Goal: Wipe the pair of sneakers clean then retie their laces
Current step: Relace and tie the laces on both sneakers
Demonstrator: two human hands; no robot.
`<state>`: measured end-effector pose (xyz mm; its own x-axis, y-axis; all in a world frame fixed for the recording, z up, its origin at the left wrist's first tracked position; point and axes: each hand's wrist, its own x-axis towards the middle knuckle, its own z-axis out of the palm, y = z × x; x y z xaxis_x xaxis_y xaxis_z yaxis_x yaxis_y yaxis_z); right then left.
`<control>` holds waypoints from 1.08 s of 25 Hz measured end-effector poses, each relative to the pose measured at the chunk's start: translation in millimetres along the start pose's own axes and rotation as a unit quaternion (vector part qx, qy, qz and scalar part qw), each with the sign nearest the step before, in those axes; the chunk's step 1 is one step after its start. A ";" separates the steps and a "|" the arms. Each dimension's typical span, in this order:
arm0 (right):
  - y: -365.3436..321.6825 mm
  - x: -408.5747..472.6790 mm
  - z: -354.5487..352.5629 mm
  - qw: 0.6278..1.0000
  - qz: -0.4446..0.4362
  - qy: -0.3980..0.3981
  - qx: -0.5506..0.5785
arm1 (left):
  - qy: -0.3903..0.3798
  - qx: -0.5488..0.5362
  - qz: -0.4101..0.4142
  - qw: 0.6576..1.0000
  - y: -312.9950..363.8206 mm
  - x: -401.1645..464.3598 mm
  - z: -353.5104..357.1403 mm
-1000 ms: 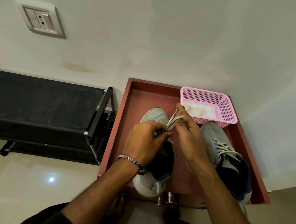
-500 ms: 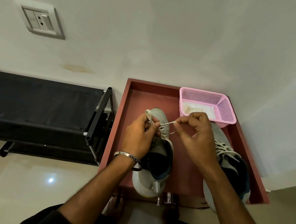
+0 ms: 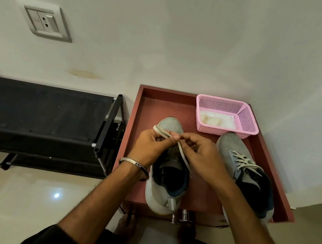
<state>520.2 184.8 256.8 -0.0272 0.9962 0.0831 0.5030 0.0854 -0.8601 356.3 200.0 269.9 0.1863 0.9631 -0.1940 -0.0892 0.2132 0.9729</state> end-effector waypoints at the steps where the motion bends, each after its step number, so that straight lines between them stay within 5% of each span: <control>1: 1.6 0.3 0.9 1.000 -0.004 -0.007 -0.013 | -0.012 0.012 0.007 1.000 1.5 0.0 -1.9; 8: 3.6 -0.9 -0.9 0.999 -0.013 -0.037 0.027 | -0.011 0.152 0.065 0.986 -0.5 2.6 -8.1; 13: 1.0 -2.8 2.5 0.999 -0.033 -0.017 0.023 | 0.075 0.361 0.160 0.916 -5.6 -3.0 -1.5; 18: 0.5 -0.8 -1.2 0.998 -0.022 -0.028 0.046 | 0.140 0.398 0.220 0.880 -10.0 -5.7 7.5; 22: -2.5 -0.8 2.3 0.991 0.054 -0.047 0.114 | 0.125 0.389 0.217 0.886 -10.0 -6.4 7.6; 27: -1.7 3.4 0.1 0.999 0.033 -0.028 0.031 | 0.112 0.382 0.205 0.894 -9.6 -5.5 4.5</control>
<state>519.2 188.0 258.5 -0.0451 0.9990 -0.0026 0.4503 0.0180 -0.8927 360.6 191.9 262.2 0.0838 0.9617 0.2610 0.6057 -0.2572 0.7530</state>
